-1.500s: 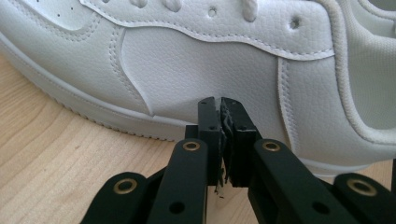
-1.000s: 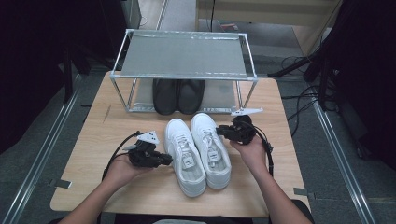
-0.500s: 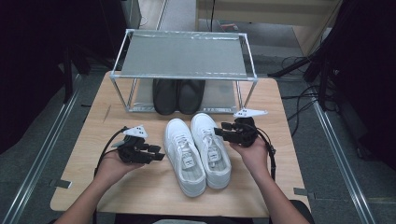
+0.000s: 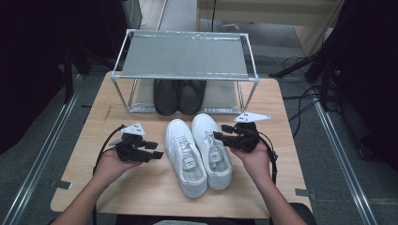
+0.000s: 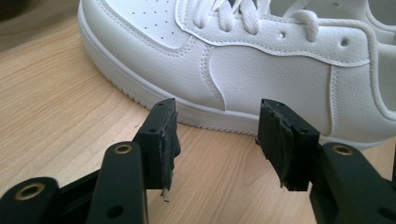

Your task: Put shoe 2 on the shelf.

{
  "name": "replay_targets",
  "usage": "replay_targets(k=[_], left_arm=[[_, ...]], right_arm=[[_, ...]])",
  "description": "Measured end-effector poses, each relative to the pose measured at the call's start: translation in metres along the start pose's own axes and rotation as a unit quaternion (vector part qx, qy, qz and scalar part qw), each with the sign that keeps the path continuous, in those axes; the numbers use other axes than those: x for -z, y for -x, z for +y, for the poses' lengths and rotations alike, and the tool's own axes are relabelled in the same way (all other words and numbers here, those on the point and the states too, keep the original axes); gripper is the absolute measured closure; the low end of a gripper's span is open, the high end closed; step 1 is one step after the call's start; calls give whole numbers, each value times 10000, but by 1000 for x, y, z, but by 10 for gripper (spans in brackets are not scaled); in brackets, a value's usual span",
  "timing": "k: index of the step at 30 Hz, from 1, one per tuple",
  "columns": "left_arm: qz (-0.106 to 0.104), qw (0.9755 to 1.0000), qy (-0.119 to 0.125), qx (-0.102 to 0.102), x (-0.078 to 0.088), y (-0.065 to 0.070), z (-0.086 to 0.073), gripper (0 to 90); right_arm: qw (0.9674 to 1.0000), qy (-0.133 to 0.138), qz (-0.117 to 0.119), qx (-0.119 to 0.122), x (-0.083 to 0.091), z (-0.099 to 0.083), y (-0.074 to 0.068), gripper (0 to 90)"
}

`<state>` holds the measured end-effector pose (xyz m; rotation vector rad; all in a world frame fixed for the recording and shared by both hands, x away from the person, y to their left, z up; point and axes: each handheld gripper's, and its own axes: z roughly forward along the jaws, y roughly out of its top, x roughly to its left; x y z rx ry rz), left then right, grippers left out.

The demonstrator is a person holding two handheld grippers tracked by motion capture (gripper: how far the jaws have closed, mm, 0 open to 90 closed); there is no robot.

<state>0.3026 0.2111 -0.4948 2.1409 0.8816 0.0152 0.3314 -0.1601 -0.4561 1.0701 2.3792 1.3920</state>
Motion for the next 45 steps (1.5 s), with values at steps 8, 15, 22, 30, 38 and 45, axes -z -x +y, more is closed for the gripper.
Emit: replay_targets(k=[8, 15, 22, 30, 38, 45], left_arm=[[30, 10000, -2, -33, -1, -5, 4, 428], [72, 9999, 82, -77, -1, -13, 12, 423], [92, 9997, 190, -112, 0, -19, 18, 421], [56, 9998, 176, -71, -1, -27, 28, 422], [39, 9997, 190, -124, -3, -33, 34, 422], [31, 9997, 189, -171, -5, -32, 37, 422]], right_arm=[[10000, 23, 78, 4, 3, -4, -13, 520], [9999, 74, 61, -31, 8, -6, -25, 518], [10000, -9, 45, 28, 9, -11, -41, 484], [10000, -13, -32, -32, 7, -16, -53, 451], [9998, -81, -87, -133, -2, -23, -68, 413], [9989, 11, -412, -234, -9, -28, -82, 362]])
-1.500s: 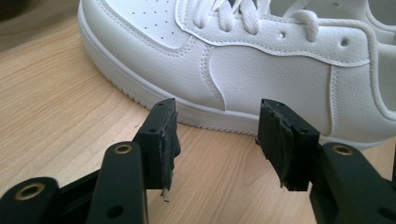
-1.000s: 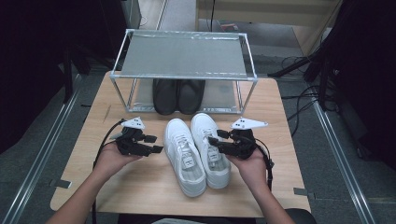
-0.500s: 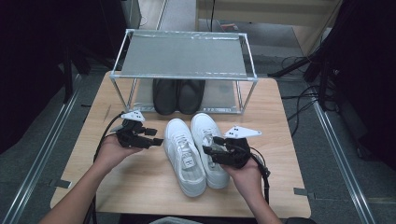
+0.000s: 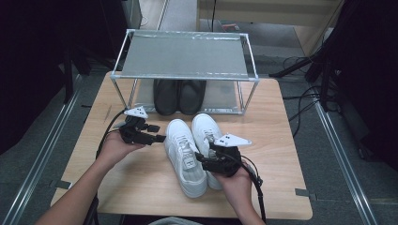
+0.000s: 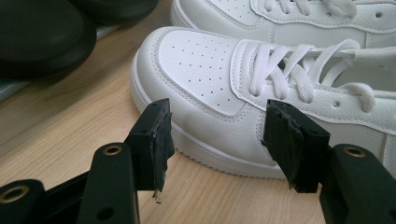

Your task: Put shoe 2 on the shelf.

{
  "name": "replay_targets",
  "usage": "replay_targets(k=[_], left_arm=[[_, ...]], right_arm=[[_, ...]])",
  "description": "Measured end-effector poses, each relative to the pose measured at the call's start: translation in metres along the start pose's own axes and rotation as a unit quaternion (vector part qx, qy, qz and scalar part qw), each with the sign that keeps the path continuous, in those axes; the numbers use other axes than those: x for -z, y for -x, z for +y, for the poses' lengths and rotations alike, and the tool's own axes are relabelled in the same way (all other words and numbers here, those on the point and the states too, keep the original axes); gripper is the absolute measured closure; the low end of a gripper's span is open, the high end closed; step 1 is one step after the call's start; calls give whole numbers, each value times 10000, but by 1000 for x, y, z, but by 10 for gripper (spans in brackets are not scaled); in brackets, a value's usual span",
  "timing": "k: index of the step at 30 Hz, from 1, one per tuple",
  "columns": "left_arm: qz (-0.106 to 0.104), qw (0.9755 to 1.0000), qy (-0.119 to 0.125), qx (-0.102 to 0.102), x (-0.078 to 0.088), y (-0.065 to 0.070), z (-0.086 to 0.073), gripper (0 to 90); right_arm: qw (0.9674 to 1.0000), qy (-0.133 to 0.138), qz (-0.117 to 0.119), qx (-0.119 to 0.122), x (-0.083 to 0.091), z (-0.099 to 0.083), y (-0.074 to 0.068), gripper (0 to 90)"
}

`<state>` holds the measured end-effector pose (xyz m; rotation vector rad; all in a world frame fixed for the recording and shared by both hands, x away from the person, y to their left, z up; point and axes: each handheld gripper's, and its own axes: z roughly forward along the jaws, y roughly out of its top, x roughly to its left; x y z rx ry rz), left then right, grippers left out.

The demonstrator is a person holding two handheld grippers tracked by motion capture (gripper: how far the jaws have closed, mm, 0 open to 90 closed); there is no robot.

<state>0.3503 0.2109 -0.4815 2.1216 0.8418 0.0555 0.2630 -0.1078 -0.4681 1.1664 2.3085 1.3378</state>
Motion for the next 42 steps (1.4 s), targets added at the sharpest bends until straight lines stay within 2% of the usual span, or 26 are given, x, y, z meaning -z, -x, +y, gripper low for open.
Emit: replay_targets(k=[4, 9, 13, 15, 21, 24, 28, 30, 36, 42], left_arm=[[10, 10000, -9, -5, 1, -1, 0, 422], [29, 10000, 22, 29, 3, -3, -2, 422], [38, 10000, 24, 34, 4, -4, -2, 422], [43, 10000, 6, 24, 4, -4, -1, 422], [50, 10000, -2, 27, 3, -3, -1, 423], [61, 10000, 0, 31, 2, -4, -2, 422], [62, 10000, -3, 32, 2, -4, -2, 422], [70, 10000, 3, 24, 2, -4, -2, 422], [67, 10000, 46, 7, 5, -6, -1, 422], [122, 9998, 121, 59, 10, -10, -2, 422]], right_arm=[[9996, -102, -251, 116, -4, -3, -6, 367], [9991, -318, -240, 166, -10, -5, -10, 391], [9975, -400, -437, 385, -14, -7, -16, 427], [9973, -394, -486, 375, -14, -8, -16, 459], [9968, -425, -488, 478, -15, -8, -15, 525], [9972, -483, -426, 389, -15, -7, -13, 559], [9967, -533, -381, 470, -15, -6, -12, 635], [9974, -542, -291, 369, -15, -5, -9, 666], [9972, -506, -373, 414, -14, -5, -12, 705], [9978, -550, -270, 236, -12, -4, -9, 721]])
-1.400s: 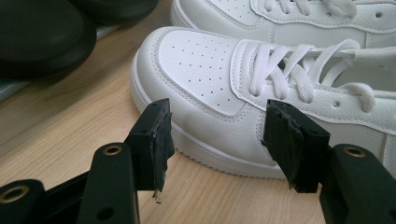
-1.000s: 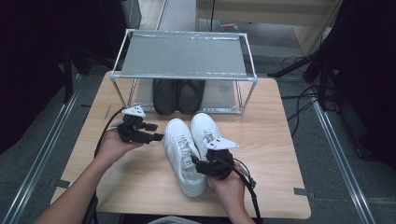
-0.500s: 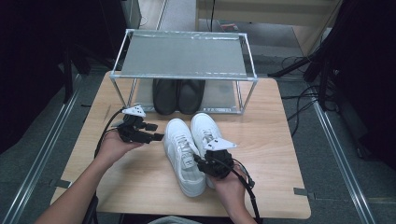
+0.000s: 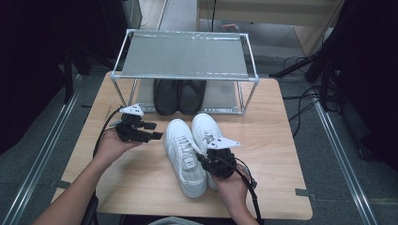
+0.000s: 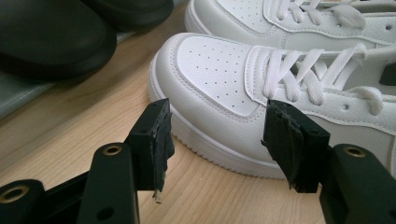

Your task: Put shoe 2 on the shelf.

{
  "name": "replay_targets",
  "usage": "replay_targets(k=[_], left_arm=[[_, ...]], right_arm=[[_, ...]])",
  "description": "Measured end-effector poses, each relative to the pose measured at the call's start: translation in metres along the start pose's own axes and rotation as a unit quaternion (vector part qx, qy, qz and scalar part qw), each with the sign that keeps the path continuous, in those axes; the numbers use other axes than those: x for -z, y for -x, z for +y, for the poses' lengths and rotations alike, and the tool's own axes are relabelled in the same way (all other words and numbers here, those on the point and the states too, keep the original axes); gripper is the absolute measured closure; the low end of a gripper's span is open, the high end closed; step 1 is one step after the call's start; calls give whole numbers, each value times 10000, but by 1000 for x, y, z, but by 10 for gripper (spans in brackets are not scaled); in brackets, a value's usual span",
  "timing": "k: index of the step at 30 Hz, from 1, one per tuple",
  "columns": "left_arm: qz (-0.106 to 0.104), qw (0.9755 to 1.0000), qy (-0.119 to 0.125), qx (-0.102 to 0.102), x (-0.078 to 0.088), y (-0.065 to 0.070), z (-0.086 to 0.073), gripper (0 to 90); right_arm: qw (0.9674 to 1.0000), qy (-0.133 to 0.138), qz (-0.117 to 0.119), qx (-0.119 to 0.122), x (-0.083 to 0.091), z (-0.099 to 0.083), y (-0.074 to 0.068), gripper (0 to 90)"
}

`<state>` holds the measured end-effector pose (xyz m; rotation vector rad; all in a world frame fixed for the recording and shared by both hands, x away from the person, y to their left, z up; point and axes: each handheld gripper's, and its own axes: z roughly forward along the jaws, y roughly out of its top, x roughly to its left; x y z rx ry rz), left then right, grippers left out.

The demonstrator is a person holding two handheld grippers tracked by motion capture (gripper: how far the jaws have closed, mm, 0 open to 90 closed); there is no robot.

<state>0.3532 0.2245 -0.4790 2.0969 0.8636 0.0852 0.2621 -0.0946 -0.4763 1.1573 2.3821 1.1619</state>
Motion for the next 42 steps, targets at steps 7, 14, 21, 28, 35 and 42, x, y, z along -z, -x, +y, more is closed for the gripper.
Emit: replay_targets(k=[7, 14, 21, 28, 35, 42], left_arm=[[32, 10000, 23, -11, 2, -2, -1, 422], [57, 10000, 37, -19, 5, -2, -3, 422], [96, 9999, 58, -10, 8, -2, -5, 421], [130, 9999, 99, 9, 13, -3, -8, 421], [189, 9997, 150, 74, 18, -7, -11, 420], [337, 9990, 211, 191, 27, -11, -18, 414]], right_arm=[[9999, -60, 67, -59, 1, 2, 3, 730], [9999, -67, 131, -39, 2, 3, 7, 743], [9998, -92, 196, 12, 4, 4, 12, 749], [9994, -101, 310, 103, 9, 4, 20, 754], [9986, -163, 493, 79, 17, 5, 30, 757], [9964, -314, 690, 386, 24, 12, 33, 759]])
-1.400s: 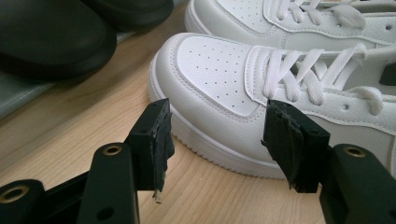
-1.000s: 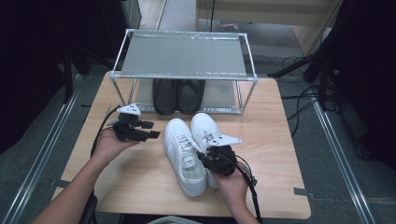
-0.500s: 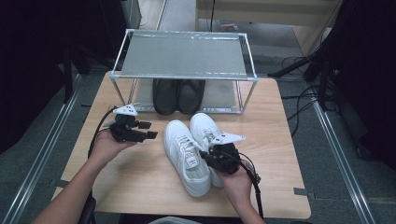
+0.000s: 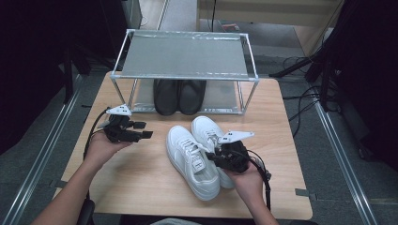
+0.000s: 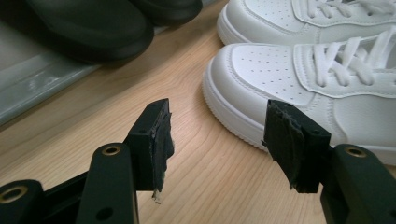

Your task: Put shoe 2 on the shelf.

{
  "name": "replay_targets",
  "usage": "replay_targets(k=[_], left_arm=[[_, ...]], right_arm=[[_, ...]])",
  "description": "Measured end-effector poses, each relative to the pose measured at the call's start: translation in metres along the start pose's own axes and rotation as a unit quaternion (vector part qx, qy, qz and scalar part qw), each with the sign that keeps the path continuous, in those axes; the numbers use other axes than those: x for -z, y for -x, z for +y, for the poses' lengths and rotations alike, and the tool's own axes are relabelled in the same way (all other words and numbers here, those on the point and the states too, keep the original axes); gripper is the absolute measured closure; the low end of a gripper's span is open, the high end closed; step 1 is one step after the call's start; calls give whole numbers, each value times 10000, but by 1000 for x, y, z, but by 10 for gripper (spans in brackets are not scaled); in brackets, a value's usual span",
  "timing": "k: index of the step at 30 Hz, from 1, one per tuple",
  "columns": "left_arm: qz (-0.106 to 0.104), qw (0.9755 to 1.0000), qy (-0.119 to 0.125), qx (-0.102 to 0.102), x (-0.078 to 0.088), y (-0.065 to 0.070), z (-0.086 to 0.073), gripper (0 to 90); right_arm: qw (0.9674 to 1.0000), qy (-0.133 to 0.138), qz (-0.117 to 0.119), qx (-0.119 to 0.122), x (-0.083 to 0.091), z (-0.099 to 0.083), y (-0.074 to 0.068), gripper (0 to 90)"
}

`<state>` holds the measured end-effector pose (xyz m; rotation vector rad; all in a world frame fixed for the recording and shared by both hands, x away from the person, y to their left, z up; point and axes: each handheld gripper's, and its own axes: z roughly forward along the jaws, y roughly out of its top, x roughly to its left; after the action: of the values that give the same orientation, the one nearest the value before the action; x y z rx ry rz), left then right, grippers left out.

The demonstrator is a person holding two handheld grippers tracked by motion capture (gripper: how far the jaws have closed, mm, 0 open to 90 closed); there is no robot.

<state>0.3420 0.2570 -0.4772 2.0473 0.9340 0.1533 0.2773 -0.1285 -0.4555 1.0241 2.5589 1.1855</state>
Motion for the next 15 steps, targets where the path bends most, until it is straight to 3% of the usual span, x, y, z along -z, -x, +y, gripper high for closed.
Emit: replay_targets(k=[6, 8, 15], left_arm=[[105, 9999, -57, 98, 10, -7, -12, 397], [140, 9998, -47, 135, 13, -8, -15, 396], [284, 9992, 42, 293, 25, -13, -26, 393]], right_arm=[[9976, -110, 416, 535, 4, 15, 4, 761], [9952, -123, 620, 746, 5, 20, 6, 762], [9861, -219, 1179, 1146, 6, 39, 17, 771]])
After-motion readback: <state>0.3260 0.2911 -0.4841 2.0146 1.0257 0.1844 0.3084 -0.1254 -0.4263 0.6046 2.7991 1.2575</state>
